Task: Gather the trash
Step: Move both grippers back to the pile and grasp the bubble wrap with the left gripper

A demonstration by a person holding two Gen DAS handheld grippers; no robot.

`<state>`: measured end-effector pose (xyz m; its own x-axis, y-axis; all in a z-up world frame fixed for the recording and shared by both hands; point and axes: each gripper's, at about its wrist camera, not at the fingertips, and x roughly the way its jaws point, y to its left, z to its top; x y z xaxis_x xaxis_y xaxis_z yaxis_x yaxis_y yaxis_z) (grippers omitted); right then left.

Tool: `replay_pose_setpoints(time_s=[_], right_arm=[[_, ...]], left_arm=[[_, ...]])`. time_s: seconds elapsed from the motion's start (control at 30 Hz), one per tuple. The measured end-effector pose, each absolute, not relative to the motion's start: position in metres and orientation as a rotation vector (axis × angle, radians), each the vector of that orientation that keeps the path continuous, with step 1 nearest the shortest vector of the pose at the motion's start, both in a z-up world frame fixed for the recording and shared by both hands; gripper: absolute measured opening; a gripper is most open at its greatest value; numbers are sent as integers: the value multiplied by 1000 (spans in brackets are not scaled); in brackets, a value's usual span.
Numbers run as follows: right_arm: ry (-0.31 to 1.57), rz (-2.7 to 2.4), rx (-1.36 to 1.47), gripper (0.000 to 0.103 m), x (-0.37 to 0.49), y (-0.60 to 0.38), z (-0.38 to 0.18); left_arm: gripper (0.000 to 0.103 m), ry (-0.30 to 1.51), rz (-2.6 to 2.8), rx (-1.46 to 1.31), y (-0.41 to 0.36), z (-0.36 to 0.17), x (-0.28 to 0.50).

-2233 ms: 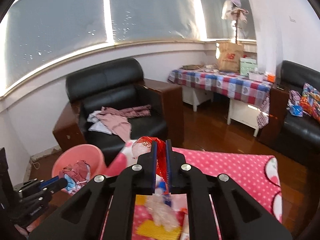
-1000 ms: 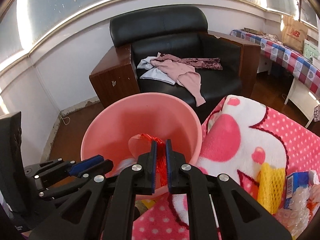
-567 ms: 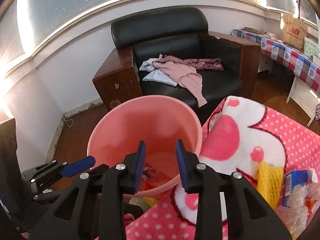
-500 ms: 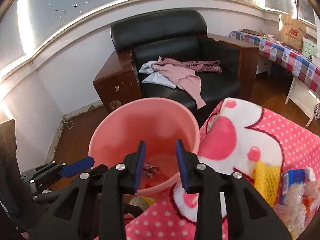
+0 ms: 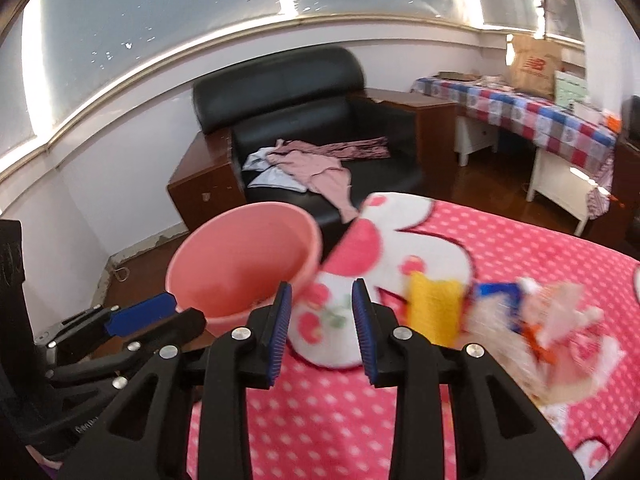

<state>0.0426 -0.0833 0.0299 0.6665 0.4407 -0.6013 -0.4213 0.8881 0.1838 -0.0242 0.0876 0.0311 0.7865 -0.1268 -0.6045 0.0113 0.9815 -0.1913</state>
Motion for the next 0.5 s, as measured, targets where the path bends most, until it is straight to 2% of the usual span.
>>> replay_pose_setpoints(time_s=[0.2,0.27,0.33,0.5], right_arm=[[674,394,30,32,23,-133,30],[673,363,33,35,16,-149,28],[663,331,38,45,11,-165,27],[654,257,38,45,1,-197,19]], left_arm=[[43,673,-161,-166,50,30,-26],[43,686,-183,-163,38,28,-24],[43,701,-199,-162,27,25,-23],[43,730,-232,-157,10,19,-16]])
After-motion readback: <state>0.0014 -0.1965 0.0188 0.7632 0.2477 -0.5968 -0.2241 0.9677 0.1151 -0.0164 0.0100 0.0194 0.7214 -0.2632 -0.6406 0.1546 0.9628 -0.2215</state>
